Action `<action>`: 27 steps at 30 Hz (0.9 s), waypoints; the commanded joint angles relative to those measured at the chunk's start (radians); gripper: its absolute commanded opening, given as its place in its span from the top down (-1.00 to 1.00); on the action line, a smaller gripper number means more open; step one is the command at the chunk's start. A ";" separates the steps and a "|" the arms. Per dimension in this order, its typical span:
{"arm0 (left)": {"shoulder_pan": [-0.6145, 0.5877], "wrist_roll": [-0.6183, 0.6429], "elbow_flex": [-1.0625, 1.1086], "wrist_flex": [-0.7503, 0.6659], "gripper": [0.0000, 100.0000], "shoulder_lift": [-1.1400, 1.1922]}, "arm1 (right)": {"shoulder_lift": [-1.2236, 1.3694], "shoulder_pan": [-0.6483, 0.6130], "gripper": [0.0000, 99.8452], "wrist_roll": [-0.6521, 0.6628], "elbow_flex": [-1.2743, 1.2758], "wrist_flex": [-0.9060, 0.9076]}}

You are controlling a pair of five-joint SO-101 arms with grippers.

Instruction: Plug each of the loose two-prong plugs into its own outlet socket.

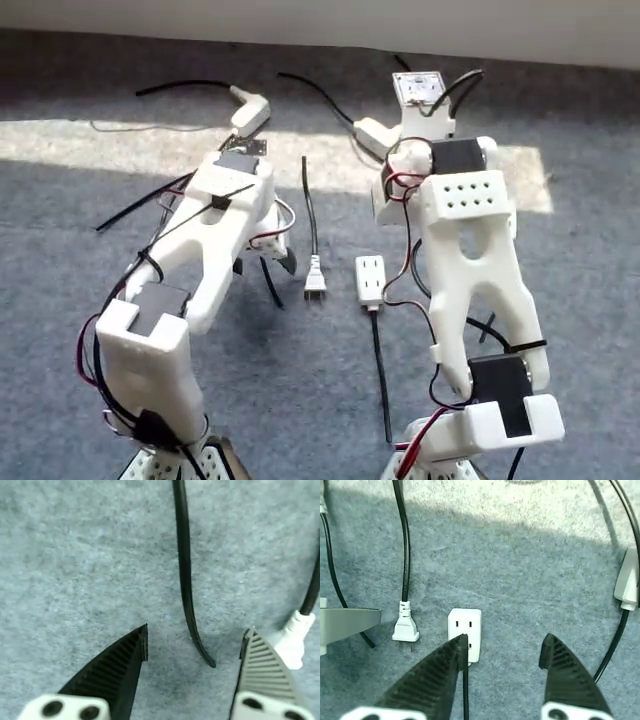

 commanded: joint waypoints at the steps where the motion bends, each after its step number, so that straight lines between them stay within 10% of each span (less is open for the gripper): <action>1: -0.015 -0.003 0.018 -0.018 0.40 -0.041 | -0.042 0.004 0.54 0.005 -0.007 -0.012; 18: 0.262 0.006 -0.002 -0.026 0.40 -0.084 | -0.042 0.004 0.54 0.005 -0.007 -0.012; 27: 0.171 0.006 0.145 -0.210 0.40 -0.084 | -0.041 0.004 0.54 0.005 -0.007 -0.012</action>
